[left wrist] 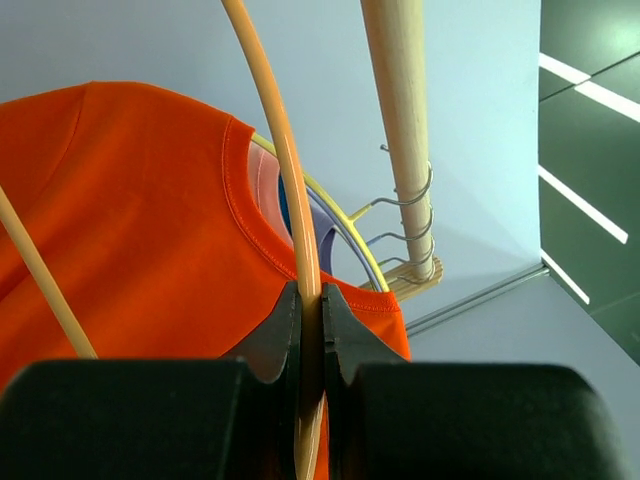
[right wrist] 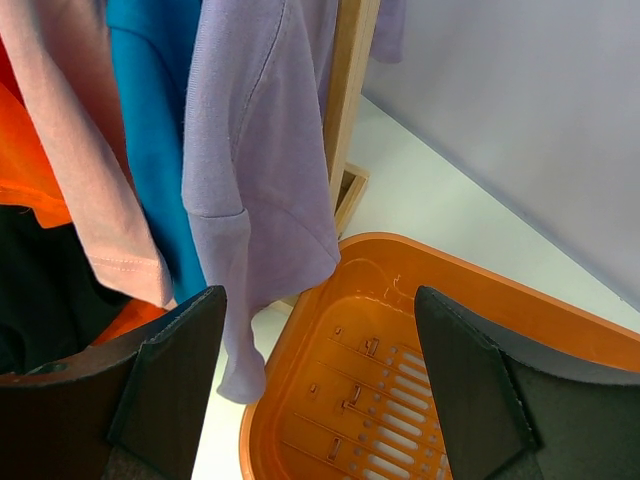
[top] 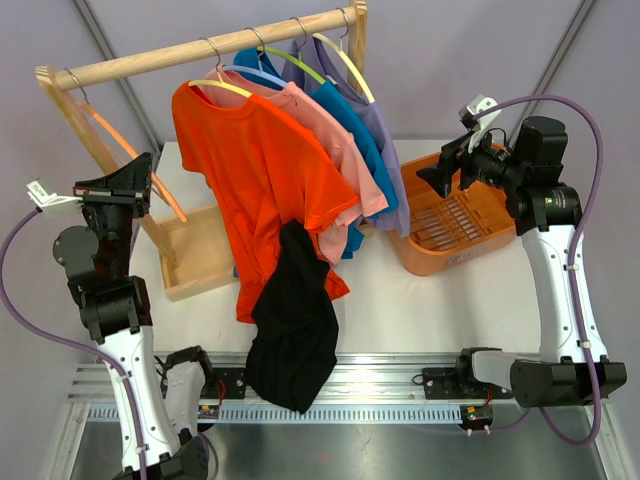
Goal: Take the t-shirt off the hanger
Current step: Hang the hanger back to the clothesline with the left arm, then place the tshirt into the basket, then grab a hanger with a tshirt on it with the left arm
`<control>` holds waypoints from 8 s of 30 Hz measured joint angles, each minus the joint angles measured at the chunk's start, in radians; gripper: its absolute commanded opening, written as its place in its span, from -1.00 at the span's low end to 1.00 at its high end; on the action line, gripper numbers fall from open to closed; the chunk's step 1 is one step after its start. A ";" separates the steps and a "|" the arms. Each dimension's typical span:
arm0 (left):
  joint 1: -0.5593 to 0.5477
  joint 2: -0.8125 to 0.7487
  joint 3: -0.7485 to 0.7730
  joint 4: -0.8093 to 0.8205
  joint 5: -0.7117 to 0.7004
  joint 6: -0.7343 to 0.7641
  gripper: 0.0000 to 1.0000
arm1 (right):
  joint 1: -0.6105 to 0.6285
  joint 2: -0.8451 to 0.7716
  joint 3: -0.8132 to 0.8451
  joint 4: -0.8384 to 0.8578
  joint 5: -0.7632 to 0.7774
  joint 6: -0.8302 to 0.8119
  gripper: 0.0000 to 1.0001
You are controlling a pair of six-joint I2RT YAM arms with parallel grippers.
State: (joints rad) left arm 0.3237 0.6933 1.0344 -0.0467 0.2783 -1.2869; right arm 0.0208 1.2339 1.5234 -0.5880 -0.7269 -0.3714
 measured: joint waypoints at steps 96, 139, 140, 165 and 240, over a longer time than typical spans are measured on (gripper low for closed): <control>0.107 -0.188 0.364 -0.739 0.286 0.896 0.98 | 0.997 0.112 -0.202 -0.314 0.079 -0.288 -1.00; 0.073 0.027 0.328 -0.386 0.339 0.724 0.98 | -0.135 0.362 0.940 0.077 0.312 0.091 -1.00; 0.046 0.034 0.328 -0.383 0.332 0.725 0.98 | -0.135 0.369 0.921 0.077 0.306 0.091 -1.00; -0.805 0.286 0.475 -0.612 -0.451 0.902 0.98 | -0.217 0.402 0.029 -0.272 -0.086 -0.282 -0.96; -0.629 0.771 0.853 -0.434 -0.428 0.104 -0.74 | -0.206 0.364 -0.023 -0.260 0.005 -0.144 0.99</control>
State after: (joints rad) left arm -0.3054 1.4647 1.8877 -0.4808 -0.1493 -1.1831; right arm -0.1848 1.5974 1.5009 -0.8478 -0.7219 -0.5156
